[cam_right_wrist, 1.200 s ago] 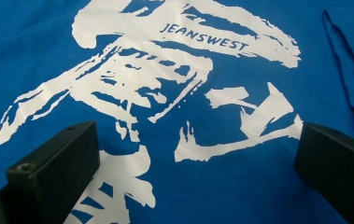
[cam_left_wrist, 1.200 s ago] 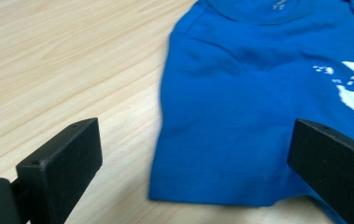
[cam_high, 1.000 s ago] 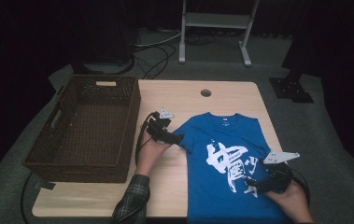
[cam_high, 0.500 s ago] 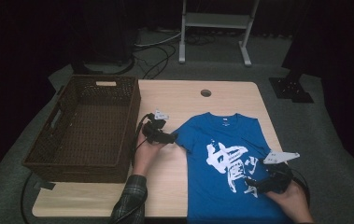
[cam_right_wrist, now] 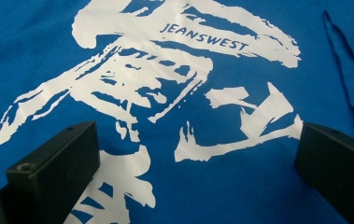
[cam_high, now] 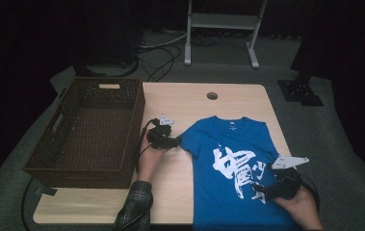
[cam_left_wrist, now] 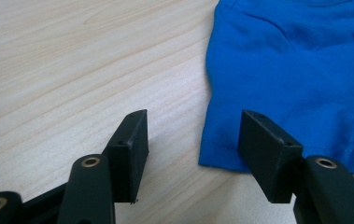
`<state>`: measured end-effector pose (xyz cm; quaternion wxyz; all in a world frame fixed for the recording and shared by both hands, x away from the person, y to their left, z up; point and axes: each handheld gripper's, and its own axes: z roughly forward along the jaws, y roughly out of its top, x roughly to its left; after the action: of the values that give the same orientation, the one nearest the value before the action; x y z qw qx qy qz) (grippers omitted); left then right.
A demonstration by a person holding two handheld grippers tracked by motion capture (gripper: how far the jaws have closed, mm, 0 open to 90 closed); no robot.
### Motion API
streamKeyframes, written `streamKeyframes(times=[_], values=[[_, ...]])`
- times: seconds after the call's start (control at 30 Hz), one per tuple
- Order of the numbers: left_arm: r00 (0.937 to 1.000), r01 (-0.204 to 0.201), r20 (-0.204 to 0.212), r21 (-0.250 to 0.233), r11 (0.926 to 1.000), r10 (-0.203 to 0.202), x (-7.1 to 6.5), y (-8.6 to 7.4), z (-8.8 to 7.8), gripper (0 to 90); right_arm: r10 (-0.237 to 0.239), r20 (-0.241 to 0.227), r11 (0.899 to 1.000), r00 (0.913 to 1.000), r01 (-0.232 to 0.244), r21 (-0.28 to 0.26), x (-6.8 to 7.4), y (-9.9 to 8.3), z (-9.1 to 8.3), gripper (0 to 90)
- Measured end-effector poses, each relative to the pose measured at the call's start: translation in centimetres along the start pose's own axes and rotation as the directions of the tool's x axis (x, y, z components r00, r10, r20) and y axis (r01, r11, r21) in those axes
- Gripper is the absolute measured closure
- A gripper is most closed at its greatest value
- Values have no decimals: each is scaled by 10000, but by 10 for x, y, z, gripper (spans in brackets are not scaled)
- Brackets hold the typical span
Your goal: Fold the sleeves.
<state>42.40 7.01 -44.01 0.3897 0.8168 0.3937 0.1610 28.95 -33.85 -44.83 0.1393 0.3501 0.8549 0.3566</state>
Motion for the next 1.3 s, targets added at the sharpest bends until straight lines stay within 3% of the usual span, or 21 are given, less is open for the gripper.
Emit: streamKeyframes(times=[0.23, 0.3, 0.53, 0.73, 0.83, 1.3], values=[[9998, -181, 123, 13, 9998, 181, -2, 0, -2, 578, -17, 2, 10000, 10000, 17, 7, 0, 0, 0, 0], [9995, -169, 263, -1, 9999, 169, -3, 0, -1, 674, -18, 3, 10000, 10000, 18, 7, 0, 0, 0, 0], [9976, -171, 671, 36, 9998, 169, -4, 1, 0, 862, -17, 3, 10000, 10000, 17, 6, 0, 0, 0, 0], [9979, -203, 617, 163, 9997, 193, -5, 3, 0, 870, -15, 3, 10000, 10000, 15, 4, 0, 0, 0, 0], [9967, 123, 797, 217, 9997, -140, -3, 6, 1, 869, -1, 0, 10000, 10000, 1, 3, 0, 0, 0, 0], [9938, 119, 1110, -45, 9999, -114, -16, 24, -4, 869, 3, -3, 10000, 10000, -3, 5, 0, 0, 0, 0]])
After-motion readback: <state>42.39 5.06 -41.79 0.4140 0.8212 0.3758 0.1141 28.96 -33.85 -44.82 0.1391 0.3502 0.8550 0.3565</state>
